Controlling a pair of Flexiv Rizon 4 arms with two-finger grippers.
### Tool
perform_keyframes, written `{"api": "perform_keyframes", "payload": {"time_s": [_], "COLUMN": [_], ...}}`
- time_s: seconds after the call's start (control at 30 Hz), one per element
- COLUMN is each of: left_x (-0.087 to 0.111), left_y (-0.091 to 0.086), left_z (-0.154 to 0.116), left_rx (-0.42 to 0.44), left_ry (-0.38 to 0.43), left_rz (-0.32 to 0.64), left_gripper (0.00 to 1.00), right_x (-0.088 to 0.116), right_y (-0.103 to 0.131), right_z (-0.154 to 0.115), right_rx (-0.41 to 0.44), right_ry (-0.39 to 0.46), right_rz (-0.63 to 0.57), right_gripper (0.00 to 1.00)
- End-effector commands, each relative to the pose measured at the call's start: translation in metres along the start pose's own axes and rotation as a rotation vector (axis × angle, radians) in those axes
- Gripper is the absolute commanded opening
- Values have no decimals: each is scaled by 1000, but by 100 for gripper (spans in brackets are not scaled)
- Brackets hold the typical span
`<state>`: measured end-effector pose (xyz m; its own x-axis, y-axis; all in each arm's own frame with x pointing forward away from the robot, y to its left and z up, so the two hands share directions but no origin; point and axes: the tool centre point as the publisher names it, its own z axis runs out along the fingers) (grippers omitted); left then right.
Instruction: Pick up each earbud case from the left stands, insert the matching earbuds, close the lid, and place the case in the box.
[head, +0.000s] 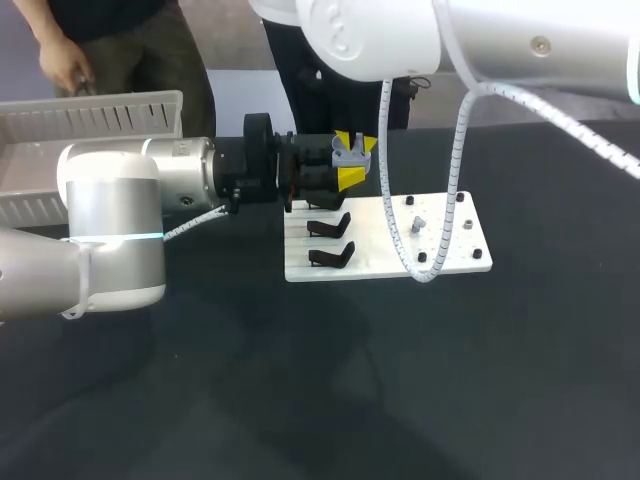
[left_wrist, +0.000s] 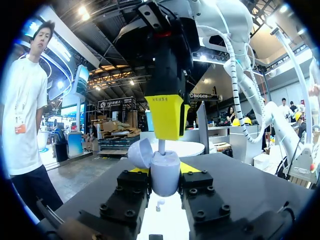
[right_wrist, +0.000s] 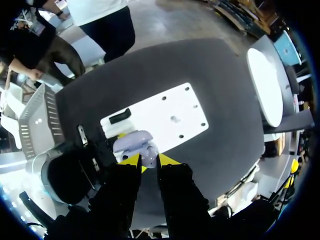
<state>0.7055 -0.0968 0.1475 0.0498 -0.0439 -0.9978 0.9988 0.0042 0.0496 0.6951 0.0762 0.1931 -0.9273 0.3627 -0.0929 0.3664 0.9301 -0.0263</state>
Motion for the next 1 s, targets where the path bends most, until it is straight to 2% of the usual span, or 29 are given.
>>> {"api": "perform_keyframes", "payload": {"time_s": [0.03, 0.87, 0.9, 0.93, 0.97, 1.0], "left_x": [0, 0, 0, 0, 0, 0], "left_y": [0, 0, 0, 0, 0, 0], "left_z": [0, 0, 0, 0, 0, 0], "left_rx": [-2, -2, -2, -2, -2, -2], "left_ry": [-2, -2, -2, -2, -2, -2], "left_rz": [2, 2, 2, 2, 2, 2], "left_gripper": [0, 0, 0, 0, 0, 0], "right_x": [-2, -3, -3, -3, -3, -2], "right_y": [2, 3, 3, 3, 2, 2], "right_z": [0, 10, 10, 10, 10, 9], "right_rx": [6, 21, 21, 24, 21, 20], "right_ry": [5, 10, 10, 5, 0, 3], "right_rz": [0, -15, -15, -14, -12, -12], "right_gripper": [0, 0, 9, 35, 49, 51]}}
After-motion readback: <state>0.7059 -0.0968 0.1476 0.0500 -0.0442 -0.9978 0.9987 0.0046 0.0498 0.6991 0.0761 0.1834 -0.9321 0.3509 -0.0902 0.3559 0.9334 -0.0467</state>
